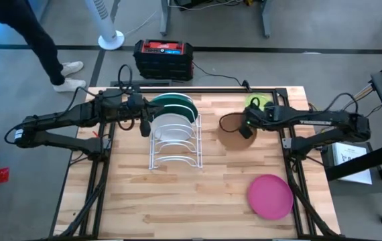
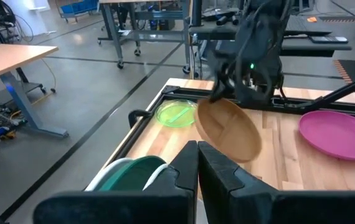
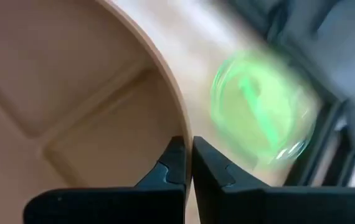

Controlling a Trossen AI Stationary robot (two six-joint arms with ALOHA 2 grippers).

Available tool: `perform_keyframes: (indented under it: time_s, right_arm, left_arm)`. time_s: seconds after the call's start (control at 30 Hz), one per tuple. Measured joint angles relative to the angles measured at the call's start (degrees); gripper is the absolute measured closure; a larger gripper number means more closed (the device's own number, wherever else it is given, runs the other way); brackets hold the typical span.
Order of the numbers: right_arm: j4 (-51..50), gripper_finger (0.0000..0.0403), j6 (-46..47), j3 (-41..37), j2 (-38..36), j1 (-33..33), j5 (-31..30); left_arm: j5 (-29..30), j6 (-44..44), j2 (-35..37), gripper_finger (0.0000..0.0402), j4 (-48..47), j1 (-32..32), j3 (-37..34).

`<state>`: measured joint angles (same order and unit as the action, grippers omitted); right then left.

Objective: Sort dishes
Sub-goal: Put the brown plate in the dish rack

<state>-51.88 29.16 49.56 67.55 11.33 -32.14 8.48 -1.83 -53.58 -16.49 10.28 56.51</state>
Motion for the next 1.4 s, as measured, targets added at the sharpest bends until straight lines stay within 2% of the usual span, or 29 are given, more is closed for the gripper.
perform_keyframes:
  time_s: [0.13, 0.23, 0.43, 0.8, 1.13, 1.4]
  right_arm:
    - [7.16, 0.04, -1.25, 2.45, -1.41, -5.46, -10.13]
    - [16.06, 0.0401, -4.4, 2.67, -1.3, -9.58, -17.93]
    - [35.05, 0.0401, -11.06, 2.62, 1.62, -15.23, -29.12]
    - [69.22, 0.0402, -29.98, 2.7, 15.33, -19.41, -36.13]
    - [69.77, 0.0403, -32.7, 11.16, 25.6, -20.58, -36.61]
    - [64.97, 0.0403, -33.8, 17.93, 32.44, -21.35, -36.63]
  left_arm:
    - [0.06, -0.2, -0.02, 0.0401, 0.66, 0.0, 0.0]
    - [0.1, -0.51, -0.02, 0.0401, 1.7, 0.0, 0.0]
    - [0.15, -2.17, -0.02, 0.0401, 4.32, 0.02, 0.0]
    - [2.17, -3.69, -0.11, 0.0401, 7.39, 0.02, 0.0]
    - [2.15, -3.69, -0.16, 0.0401, 7.02, 0.02, 0.0]
    - [2.11, -3.69, -0.17, 0.0401, 6.51, 0.02, 0.0]
